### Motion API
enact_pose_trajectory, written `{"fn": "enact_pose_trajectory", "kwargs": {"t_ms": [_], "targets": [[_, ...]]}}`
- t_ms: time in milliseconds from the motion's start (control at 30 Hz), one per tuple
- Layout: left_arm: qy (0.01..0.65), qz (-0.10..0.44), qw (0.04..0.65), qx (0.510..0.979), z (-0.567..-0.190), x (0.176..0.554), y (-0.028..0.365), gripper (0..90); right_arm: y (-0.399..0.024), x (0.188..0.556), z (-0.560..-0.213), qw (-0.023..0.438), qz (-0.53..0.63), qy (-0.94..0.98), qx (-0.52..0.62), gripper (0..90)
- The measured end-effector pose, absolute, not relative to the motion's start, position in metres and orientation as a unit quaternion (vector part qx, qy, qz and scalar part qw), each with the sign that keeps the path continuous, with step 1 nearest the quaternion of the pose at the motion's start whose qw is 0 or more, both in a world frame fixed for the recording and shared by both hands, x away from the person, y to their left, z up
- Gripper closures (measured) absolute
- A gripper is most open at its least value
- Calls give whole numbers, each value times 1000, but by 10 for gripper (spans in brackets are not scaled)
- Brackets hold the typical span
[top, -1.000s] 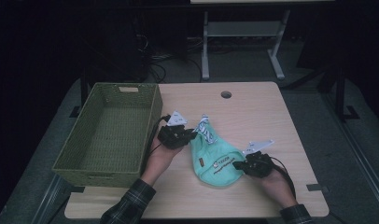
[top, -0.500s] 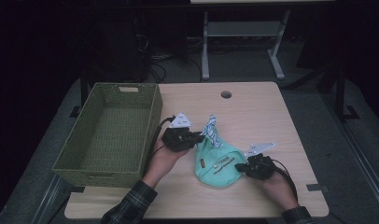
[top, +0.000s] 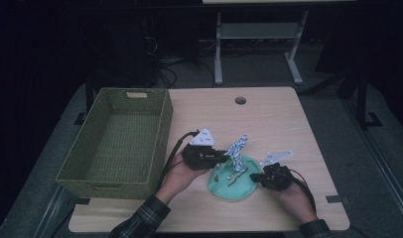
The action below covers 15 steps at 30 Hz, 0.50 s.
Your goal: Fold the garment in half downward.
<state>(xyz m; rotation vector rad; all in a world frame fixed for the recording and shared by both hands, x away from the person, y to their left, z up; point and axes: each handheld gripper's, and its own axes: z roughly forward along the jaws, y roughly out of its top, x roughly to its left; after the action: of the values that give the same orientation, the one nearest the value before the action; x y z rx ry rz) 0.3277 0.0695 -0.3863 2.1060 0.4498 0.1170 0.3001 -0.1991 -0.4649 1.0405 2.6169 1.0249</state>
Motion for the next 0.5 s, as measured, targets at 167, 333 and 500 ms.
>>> {"fn": "enact_pose_trajectory", "kwargs": {"t_ms": [167,333,500], "targets": [[173,39,470,865,-392,324,63,800,-201,301,-465,78,340,871,347,899],[166,30,461,871,-400,322,57,799,-208,301,-461,85,345,865,354,899],[168,19,454,875,-408,322,53,795,-215,302,-457,91,354,857,364,899]]}}
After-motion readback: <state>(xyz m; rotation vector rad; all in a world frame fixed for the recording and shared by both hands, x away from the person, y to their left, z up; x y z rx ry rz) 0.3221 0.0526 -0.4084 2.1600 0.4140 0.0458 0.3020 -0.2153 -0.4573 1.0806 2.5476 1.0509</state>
